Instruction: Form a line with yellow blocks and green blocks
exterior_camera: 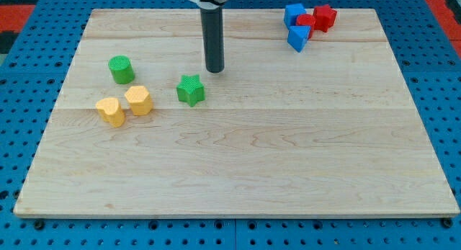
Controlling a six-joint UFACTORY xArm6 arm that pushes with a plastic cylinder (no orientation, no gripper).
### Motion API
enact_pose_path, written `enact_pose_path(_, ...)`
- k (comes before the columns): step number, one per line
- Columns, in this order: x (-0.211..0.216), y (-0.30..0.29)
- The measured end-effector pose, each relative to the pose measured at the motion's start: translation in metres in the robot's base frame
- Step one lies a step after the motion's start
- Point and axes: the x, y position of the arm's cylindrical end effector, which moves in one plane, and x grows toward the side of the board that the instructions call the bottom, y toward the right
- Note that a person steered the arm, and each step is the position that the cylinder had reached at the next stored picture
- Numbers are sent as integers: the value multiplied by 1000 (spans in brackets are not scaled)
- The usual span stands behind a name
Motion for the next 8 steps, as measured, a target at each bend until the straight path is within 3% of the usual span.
enact_pose_path(1,-2,48)
enact_pose_path(2,-4,56)
enact_pose_path(3,-59,-47)
enact_pose_path(4,-55,-182)
enact_pose_path(5,-8,-195)
enact_pose_path(6,26,-103)
enact_pose_path(7,20,-140)
enact_pose_path(8,44,-254)
